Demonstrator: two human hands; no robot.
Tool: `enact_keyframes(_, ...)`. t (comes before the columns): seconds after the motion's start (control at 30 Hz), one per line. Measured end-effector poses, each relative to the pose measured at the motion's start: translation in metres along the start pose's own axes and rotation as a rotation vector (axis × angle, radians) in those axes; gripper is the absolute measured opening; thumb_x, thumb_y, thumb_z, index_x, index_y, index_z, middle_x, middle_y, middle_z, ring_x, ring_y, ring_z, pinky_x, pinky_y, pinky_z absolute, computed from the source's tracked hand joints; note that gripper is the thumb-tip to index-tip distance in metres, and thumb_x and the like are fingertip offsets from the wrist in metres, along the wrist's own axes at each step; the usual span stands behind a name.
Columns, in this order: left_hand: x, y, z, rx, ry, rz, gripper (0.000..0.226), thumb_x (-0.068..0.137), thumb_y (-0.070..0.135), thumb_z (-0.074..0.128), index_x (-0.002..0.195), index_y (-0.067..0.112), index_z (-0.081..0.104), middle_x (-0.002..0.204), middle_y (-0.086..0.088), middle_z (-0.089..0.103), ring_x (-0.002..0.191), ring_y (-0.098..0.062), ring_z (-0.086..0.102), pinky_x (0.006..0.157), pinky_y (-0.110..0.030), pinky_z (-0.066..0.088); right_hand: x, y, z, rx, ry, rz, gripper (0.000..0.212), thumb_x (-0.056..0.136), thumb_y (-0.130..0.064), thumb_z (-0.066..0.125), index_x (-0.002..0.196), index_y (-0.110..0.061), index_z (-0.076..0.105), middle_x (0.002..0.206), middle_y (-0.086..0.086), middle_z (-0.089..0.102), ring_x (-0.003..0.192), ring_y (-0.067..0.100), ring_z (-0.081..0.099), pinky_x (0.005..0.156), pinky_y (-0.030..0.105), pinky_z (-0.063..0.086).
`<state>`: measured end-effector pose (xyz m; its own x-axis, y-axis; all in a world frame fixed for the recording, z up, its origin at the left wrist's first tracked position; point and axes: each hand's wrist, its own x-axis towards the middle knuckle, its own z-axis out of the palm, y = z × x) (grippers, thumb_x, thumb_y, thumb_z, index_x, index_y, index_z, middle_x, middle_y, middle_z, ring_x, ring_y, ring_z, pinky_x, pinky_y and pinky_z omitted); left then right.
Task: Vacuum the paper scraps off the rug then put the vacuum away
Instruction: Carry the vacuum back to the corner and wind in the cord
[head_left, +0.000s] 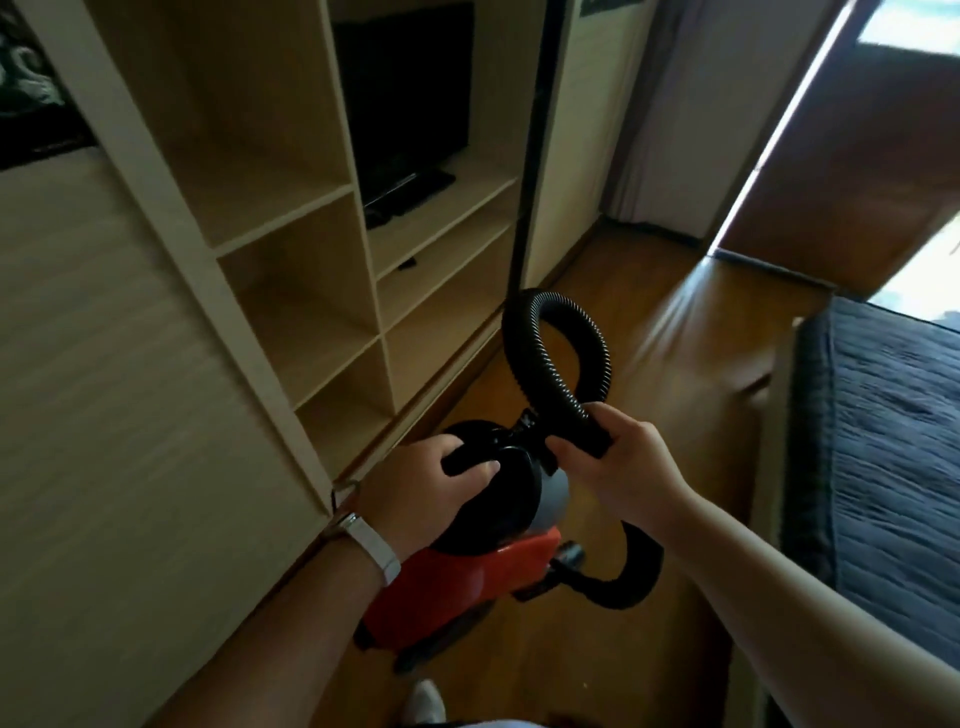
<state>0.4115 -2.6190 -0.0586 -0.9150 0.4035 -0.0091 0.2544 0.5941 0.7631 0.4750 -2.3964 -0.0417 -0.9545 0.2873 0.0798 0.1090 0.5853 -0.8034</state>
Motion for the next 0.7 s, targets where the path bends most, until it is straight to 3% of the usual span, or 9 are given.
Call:
enact_keyframes(0.17, 0.08, -0.007, -0.011, 0.053, -0.089, 0.105, 0.043, 0.08, 0.063, 0.06, 0.072, 0.021, 0.063, 0.063, 0.002, 0.064, 0.061, -0.011, 0.063, 0.06, -0.046, 0.054, 0.036, 0.002, -0.003, 0.011, 0.124, 0.066, 0.015, 0.079, -0.031, 0.08, 0.081, -0.026, 0.066, 0.061, -0.007, 0.06, 0.051, 0.005, 0.05, 0.054, 0.033, 0.047)
enact_keyframes(0.37, 0.16, 0.012, 0.003, 0.088, -0.114, 0.108, 0.034, 0.08, 0.057, 0.068, 0.081, 0.023, 0.068, 0.073, 0.005, 0.068, 0.07, -0.008, 0.064, 0.068, -0.041, 0.058, 0.089, 0.025, -0.014, 0.052, 0.188, 0.108, 0.015, 0.08, -0.032, 0.079, 0.079, -0.028, 0.064, 0.059, -0.01, 0.058, 0.049, 0.004, 0.049, 0.05, 0.028, 0.044)
enact_keyframes(0.47, 0.191, 0.02, 0.021, 0.082, -0.163, 0.106, 0.037, 0.077, 0.061, 0.065, 0.079, 0.025, 0.068, 0.071, 0.006, 0.068, 0.068, -0.008, 0.065, 0.066, -0.042, 0.058, 0.117, 0.046, -0.023, 0.105, 0.221, 0.116, 0.014, 0.079, -0.03, 0.08, 0.082, -0.025, 0.067, 0.063, -0.006, 0.062, 0.053, 0.004, 0.052, 0.053, 0.032, 0.045)
enact_keyframes(0.6, 0.244, 0.035, 0.049, 0.059, -0.231, 0.084, 0.036, 0.074, 0.065, 0.06, 0.076, 0.03, 0.067, 0.07, 0.011, 0.068, 0.068, -0.006, 0.066, 0.064, -0.042, 0.059, 0.162, 0.079, -0.043, 0.141, 0.248, 0.116, 0.017, 0.08, -0.028, 0.08, 0.076, -0.032, 0.064, 0.062, -0.01, 0.063, 0.051, 0.003, 0.053, 0.051, 0.028, 0.046)
enact_keyframes(0.7, 0.284, 0.057, 0.074, 0.07, -0.288, 0.071, 0.032, 0.075, 0.066, 0.061, 0.078, 0.035, 0.068, 0.071, 0.015, 0.068, 0.069, -0.003, 0.066, 0.065, -0.041, 0.059, 0.195, 0.107, -0.069, 0.141, 0.263, 0.136, 0.016, 0.079, -0.028, 0.08, 0.076, -0.027, 0.064, 0.061, -0.013, 0.063, 0.05, 0.002, 0.054, 0.049, 0.024, 0.044)
